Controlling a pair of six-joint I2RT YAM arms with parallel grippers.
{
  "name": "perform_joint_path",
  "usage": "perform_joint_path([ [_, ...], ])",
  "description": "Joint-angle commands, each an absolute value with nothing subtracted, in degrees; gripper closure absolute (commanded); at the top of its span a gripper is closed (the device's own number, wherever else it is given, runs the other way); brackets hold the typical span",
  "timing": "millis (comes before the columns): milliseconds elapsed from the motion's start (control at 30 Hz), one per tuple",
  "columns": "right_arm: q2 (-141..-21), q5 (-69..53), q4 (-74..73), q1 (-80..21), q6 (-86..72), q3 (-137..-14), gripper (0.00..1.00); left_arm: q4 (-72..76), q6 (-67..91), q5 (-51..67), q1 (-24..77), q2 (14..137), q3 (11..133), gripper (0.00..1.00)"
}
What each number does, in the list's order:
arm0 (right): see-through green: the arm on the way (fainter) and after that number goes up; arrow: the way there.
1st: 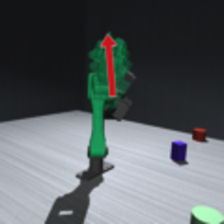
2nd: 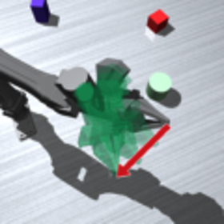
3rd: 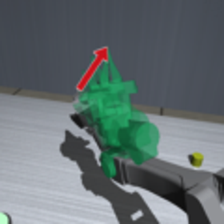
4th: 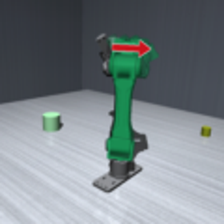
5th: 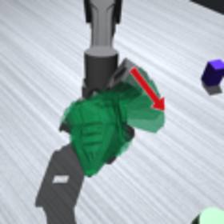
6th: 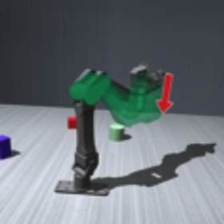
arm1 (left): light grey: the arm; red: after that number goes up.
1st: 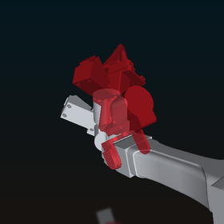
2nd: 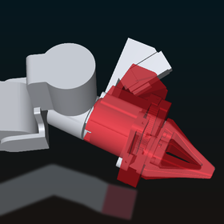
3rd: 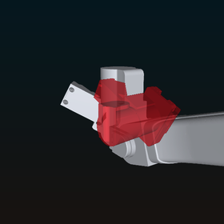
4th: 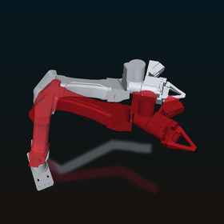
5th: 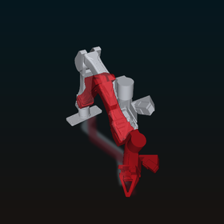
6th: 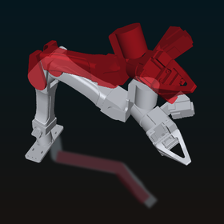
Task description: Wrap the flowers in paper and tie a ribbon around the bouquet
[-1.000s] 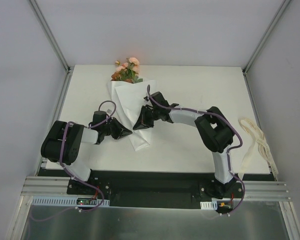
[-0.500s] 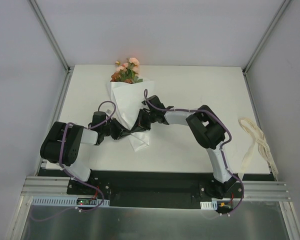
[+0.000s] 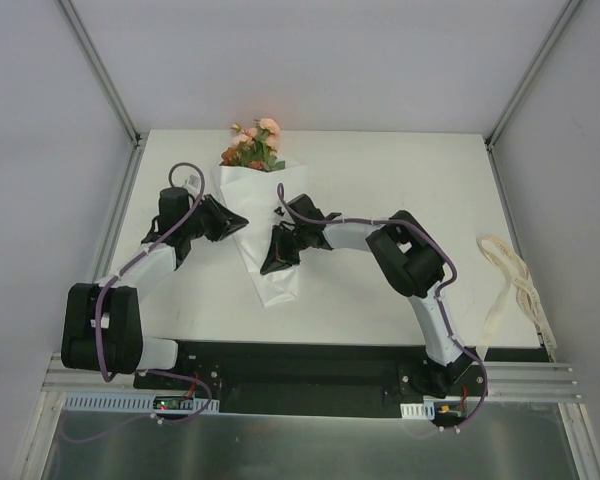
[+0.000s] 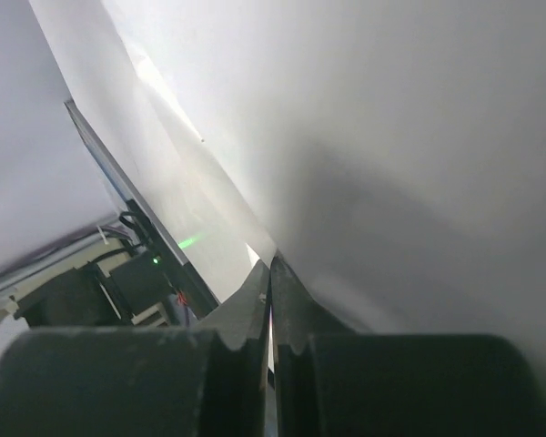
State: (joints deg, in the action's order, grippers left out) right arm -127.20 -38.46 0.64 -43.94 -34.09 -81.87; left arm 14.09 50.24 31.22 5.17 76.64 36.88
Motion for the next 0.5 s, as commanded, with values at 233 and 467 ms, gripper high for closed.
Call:
perform_joint_path([
  [233, -127.1, -38.8, -5.8, -45.7, -27.5, -85.4, 0.95, 19.6, 52.4, 36.4, 4.2, 87.9, 43.2, 0.83],
  [467, -127.5, -38.8, -7.1, -45.8, -25.7, -86.9, 0.94, 20.7, 51.3, 33.4, 4.2, 92.0, 41.4, 0.90],
])
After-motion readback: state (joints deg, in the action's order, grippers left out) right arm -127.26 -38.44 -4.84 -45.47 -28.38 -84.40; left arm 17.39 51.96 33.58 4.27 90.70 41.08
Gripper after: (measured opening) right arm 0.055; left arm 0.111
